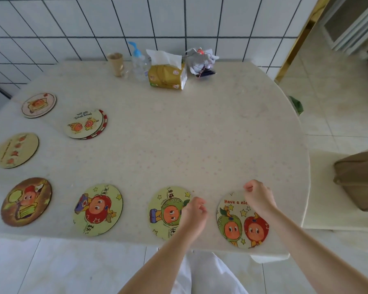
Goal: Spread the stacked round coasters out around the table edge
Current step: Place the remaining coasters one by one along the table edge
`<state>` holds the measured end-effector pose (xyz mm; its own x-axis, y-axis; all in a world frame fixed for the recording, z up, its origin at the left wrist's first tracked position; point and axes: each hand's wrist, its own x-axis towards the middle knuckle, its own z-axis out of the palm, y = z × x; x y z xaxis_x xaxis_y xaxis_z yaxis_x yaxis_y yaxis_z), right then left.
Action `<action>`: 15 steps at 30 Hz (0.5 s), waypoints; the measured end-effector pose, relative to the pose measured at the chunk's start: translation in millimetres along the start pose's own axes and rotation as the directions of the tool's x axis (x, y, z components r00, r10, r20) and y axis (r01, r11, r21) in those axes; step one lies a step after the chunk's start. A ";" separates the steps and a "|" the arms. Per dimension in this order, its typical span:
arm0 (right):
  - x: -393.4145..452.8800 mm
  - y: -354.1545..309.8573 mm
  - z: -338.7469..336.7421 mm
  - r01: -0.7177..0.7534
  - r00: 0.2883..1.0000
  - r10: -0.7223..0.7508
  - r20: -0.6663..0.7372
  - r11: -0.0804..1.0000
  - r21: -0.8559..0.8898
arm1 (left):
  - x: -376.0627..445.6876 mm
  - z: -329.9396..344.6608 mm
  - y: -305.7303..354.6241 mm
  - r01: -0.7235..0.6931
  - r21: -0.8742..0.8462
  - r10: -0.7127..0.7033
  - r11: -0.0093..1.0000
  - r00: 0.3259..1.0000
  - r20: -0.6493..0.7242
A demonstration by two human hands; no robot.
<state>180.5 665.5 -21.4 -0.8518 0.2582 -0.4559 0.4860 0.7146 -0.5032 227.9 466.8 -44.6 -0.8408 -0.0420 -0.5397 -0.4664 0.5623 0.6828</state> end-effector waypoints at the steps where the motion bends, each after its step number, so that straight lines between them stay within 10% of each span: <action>1: 2.8 -15.0 5.8 0.022 0.999 -0.023 0.023 1.000 0.012 | 3.9 -10.0 -1.7 0.004 -0.017 -0.005 1.000 1.000 -0.019; 15: 49.3 -288.2 134.9 0.214 0.944 -0.222 0.243 0.975 0.059 | 112.5 -267.4 -84.8 0.116 -0.262 -0.207 0.958 0.913 -0.351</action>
<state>24.9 384.6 2.1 -0.8646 -0.0728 -0.4972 0.3030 0.7137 -0.6315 99.4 193.5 -31.6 -0.7677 -0.4444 -0.4616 -0.6167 0.3170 0.7205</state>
